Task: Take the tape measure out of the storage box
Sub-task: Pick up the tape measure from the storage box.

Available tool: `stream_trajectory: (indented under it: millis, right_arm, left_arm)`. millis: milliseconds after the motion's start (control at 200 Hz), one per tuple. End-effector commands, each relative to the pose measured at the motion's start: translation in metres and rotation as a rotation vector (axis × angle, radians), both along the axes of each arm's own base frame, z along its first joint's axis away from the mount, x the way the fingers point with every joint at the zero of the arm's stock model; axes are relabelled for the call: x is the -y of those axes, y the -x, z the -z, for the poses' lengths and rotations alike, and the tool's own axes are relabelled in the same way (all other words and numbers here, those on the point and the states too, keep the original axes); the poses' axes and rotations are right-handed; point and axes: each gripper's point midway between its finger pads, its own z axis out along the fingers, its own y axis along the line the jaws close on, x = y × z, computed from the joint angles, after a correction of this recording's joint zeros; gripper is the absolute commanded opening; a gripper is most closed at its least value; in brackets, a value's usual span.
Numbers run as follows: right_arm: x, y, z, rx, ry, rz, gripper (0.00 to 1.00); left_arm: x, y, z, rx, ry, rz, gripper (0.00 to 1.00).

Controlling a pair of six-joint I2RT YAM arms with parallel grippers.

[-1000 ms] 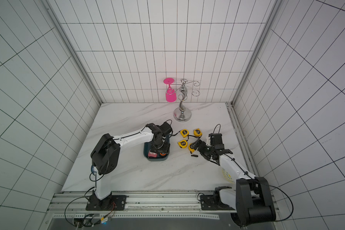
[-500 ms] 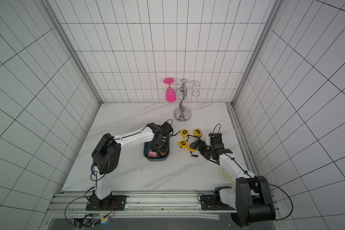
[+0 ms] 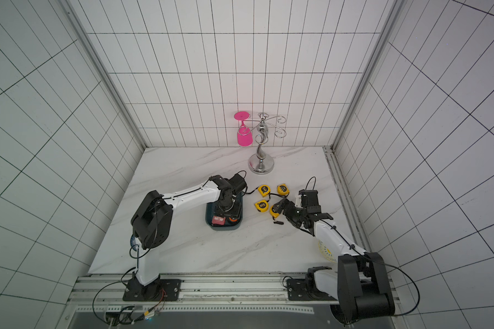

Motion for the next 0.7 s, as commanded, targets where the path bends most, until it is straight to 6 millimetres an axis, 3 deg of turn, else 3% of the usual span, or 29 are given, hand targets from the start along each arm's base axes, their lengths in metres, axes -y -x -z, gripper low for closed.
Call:
stream_trajectory:
  millis: [0, 515, 695]
  right_arm:
    - [0.002, -0.010, -0.017, 0.050, -0.011, 0.012, 0.93]
    - [0.001, -0.014, -0.020, 0.056, -0.020, 0.013, 0.93]
    - [0.001, -0.014, -0.020, 0.057, -0.020, 0.015, 0.93]
  left_arm:
    - [0.012, 0.003, 0.001, -0.005, 0.039, 0.021, 0.68]
    - [0.008, 0.002, 0.027, -0.037, -0.020, 0.046, 0.68]
    - [0.009, -0.003, 0.024, -0.019, -0.021, 0.041, 0.62]
